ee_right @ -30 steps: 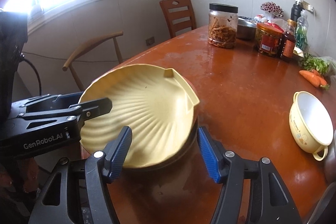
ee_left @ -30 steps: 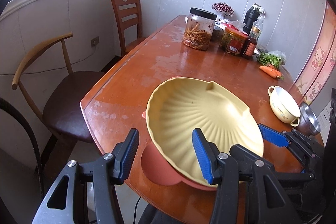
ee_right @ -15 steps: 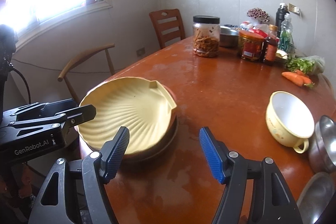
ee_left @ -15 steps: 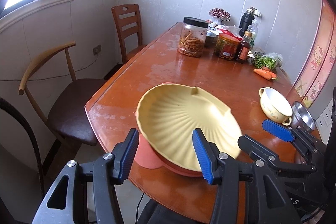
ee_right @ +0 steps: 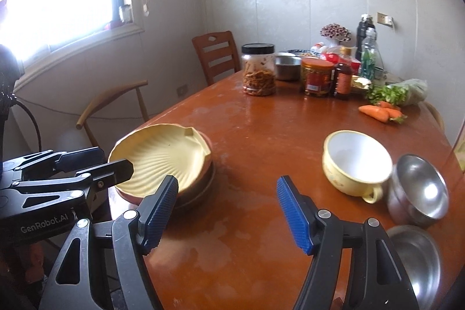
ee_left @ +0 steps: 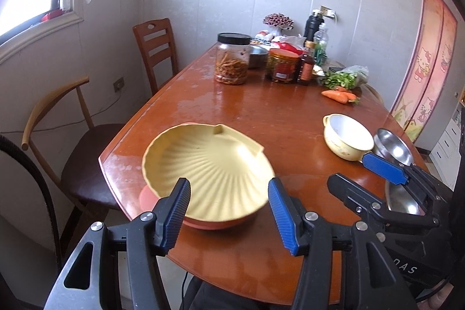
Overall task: Organize plates and bowls
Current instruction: 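Lower the yellow plate onto the orange plate and open the left gripper, then reach the right gripper to the rim of the large steel basin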
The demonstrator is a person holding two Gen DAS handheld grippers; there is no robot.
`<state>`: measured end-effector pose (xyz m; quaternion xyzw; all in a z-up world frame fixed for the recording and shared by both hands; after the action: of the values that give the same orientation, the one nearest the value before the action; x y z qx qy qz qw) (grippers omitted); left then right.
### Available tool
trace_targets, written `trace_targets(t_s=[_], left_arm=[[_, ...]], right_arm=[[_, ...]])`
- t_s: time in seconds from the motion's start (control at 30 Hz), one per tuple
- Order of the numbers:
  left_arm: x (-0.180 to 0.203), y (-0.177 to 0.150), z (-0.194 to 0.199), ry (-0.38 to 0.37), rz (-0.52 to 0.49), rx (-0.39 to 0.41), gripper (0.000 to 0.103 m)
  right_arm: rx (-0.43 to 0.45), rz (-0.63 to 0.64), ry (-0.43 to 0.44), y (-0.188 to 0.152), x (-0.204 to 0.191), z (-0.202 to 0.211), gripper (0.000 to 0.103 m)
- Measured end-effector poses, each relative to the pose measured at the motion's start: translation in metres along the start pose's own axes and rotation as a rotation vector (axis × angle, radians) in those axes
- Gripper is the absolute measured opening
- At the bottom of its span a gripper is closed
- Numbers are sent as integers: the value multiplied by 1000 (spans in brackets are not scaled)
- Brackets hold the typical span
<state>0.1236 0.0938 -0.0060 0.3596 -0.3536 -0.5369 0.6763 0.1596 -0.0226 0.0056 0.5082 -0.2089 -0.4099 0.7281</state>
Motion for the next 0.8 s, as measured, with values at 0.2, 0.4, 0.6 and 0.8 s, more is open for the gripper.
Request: trace_targets(t_s=[0.2, 0.4, 0.6, 0.8], left_arm=[[30, 1, 5, -27, -37, 5, 56], [61, 1, 4, -52, -73, 3, 56], [95, -2, -1, -84, -112, -10, 56], [128, -7, -5, -108, -157, -26, 56]], right_arm=[[36, -2, -49, 3, 22, 28, 73], [56, -18, -84, 0, 44, 48, 73], [65, -31, -138, -5, 71, 64, 73], [67, -49, -175, -14, 95, 78, 73]])
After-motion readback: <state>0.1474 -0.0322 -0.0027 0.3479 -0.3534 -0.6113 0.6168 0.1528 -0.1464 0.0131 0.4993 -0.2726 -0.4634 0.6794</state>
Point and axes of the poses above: each gripper's, at about its wrist camera, not at the fingertips, and z roughly against the way its jaws point, x to its right, y to its top, the point moved 9 cm from there along -z, roughly the way its jaws point, and after that the axes turned 12 degrees about x, right-handed, at the moved point
